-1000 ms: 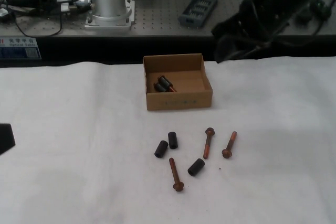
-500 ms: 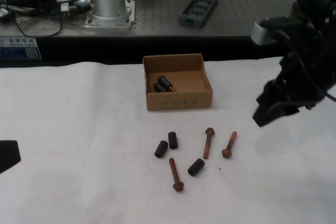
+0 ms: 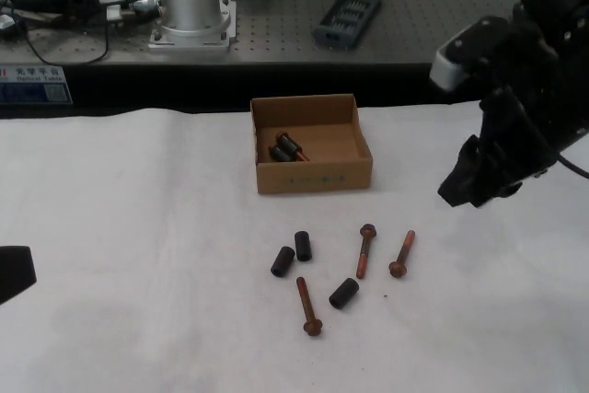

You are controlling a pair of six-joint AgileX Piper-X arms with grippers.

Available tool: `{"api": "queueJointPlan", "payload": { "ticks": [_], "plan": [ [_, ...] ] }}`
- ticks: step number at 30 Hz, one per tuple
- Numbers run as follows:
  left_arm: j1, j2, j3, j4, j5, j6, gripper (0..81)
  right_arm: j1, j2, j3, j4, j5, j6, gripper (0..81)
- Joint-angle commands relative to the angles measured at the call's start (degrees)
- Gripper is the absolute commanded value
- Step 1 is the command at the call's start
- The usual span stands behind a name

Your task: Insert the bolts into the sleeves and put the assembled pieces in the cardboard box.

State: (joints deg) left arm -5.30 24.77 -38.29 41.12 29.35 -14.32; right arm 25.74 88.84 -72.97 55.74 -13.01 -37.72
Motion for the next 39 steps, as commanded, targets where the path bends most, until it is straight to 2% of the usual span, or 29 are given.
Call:
{"api": "queueJointPlan", "payload": {
  "ticks": [1, 5, 10, 21, 27, 35, 39],
  "plan": [
    [0.15, -0.14, -0.20, -0.05, -0.56, 0.71, 46.1, -0.27, -0.35, -0.11, -1.95, -0.36, -10.44, 31.3],
    [0.15, -0.14, -0.20, -0.05, -0.56, 0.71, 46.1, -0.27, -0.35, -0.11, -5.28, -0.36, -23.13, 31.3],
    [0.15, -0.14, -0.20, -0.05, -0.54, 1.58, 46.1, -0.27, -0.35, -0.11, -8.78, -0.36, -33.36, 31.3],
    [0.15, -0.14, -0.20, -0.51, -0.54, 4.19, 46.1, -0.27, 5.45, 0.68, -5.40, -0.36, -59.59, 31.3],
    [0.15, -0.14, -0.20, -0.53, -0.54, 4.19, 46.1, 0.27, 12.36, 0.94, -11.72, -0.08, -62.88, 31.3],
    [0.15, -0.14, -0.20, -0.51, -0.54, 4.51, 46.1, 3.08, 20.12, 0.94, -15.32, 6.61, -69.13, 31.3],
    [0.15, -0.14, -0.20, -0.51, -0.54, 4.51, 46.1, 3.45, 21.38, 0.94, -16.64, 6.89, -71.04, 31.3]
  ]
}}
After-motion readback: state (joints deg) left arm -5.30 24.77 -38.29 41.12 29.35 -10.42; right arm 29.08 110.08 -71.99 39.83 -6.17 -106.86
